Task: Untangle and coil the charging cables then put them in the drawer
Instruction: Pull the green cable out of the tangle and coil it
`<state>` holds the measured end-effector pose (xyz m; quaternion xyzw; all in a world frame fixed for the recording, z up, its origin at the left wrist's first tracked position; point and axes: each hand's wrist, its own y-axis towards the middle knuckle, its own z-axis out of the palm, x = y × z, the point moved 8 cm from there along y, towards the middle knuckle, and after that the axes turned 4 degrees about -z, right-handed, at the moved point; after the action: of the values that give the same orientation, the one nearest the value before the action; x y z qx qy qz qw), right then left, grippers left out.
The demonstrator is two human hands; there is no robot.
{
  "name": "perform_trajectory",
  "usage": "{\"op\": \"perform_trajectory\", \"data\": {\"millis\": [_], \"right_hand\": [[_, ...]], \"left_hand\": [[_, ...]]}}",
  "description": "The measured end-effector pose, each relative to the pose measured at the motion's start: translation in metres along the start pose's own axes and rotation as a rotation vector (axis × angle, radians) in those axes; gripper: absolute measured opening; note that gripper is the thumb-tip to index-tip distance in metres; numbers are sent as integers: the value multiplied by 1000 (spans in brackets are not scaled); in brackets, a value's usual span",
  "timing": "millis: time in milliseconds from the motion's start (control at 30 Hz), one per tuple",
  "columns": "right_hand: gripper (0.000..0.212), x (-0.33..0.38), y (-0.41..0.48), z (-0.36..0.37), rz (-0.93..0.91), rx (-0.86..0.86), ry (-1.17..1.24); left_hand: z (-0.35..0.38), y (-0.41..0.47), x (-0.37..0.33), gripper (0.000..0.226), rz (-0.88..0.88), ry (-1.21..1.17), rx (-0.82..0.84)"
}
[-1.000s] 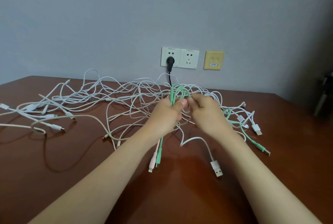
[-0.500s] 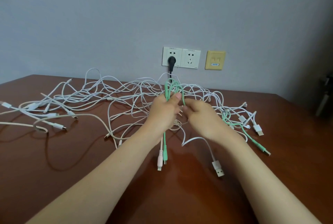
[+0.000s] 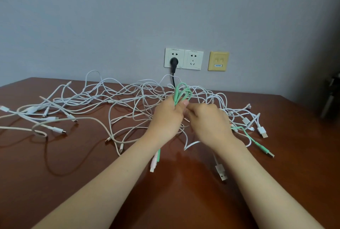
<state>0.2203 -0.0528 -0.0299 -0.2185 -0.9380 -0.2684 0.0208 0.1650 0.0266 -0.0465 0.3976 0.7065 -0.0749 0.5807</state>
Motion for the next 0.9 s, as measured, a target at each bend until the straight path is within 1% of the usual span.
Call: {"op": "perform_trajectory", "data": {"millis": [133, 200, 267, 300, 333, 367, 433, 500, 567, 600, 667, 700, 767, 833, 900], "right_hand": [[41, 4, -1, 0, -22, 8, -15], [34, 9, -2, -1, -70, 35, 9], [24, 13, -3, 0, -105, 69, 48], [20, 14, -4, 2, -117, 86, 71], [18, 15, -4, 4, -129, 97, 98], [17, 15, -4, 6, -136, 103, 124], [17, 12, -3, 9, -130, 114, 165], [24, 8, -2, 13, -122, 130, 206], [35, 5, -2, 19, -121, 160, 282], [39, 5, -1, 22, -117, 173, 321], [42, 5, -1, 26, -109, 197, 362], [42, 5, -1, 25, -98, 201, 389], [34, 4, -2, 16, -66, 180, 500], [26, 2, -2, 5, -53, 157, 632], [24, 7, -3, -2, -83, 153, 724]], "left_hand": [[-13, 2, 0, 24, -6, 200, -89], [-19, 4, 0, 29, -9, 323, -121], [-27, 7, 2, 30, 1, 476, -158], [-30, 9, 4, 29, -3, 504, -166], [-33, 11, 8, 26, -26, 431, -166], [-34, 13, 13, 23, -80, 239, -150], [-31, 16, 27, 19, -242, -242, -99], [-28, 17, 32, 23, -340, -587, -76], [-26, 15, 33, 27, -403, -825, -68], [-25, 14, 34, 29, -428, -890, -57], [-26, 14, 34, 31, -457, -914, -35], [-28, 14, 33, 32, -461, -902, -30], [-34, 15, 33, 32, -462, -883, -29], [-38, 15, 32, 33, -470, -832, -28], [-34, 14, 33, 32, -486, -684, 1]]}}
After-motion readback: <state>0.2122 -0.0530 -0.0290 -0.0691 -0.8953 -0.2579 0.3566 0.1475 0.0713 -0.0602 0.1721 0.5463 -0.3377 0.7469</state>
